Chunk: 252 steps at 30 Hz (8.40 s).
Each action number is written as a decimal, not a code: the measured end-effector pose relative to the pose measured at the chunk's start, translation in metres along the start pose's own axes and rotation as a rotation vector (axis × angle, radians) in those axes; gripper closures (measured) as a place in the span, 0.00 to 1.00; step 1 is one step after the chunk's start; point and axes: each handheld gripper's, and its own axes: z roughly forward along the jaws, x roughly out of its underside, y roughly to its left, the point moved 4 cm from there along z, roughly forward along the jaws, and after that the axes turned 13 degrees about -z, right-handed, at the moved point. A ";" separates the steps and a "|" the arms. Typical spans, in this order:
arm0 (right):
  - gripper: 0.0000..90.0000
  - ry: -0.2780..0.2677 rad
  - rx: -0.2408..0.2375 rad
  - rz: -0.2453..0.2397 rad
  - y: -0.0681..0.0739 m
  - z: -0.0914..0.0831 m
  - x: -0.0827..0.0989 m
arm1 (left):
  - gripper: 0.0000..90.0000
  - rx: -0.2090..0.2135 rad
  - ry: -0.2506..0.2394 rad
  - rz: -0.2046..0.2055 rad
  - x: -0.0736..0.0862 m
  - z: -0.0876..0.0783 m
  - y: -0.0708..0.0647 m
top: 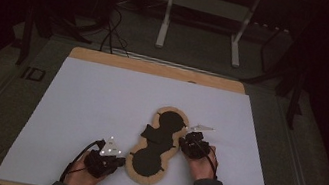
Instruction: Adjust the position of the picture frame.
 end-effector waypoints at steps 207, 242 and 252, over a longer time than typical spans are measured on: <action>1.00 0.077 -0.027 -0.070 0.023 -0.066 0.059 | 1.00 -0.244 -0.090 -0.078 -0.086 0.032 0.052; 1.00 0.080 0.104 0.156 -0.027 -0.051 0.053 | 0.91 -0.408 -0.131 -0.274 -0.110 0.047 0.107; 1.00 0.093 0.100 0.188 -0.030 -0.044 0.050 | 1.00 -0.354 -0.083 -0.293 -0.103 0.046 0.107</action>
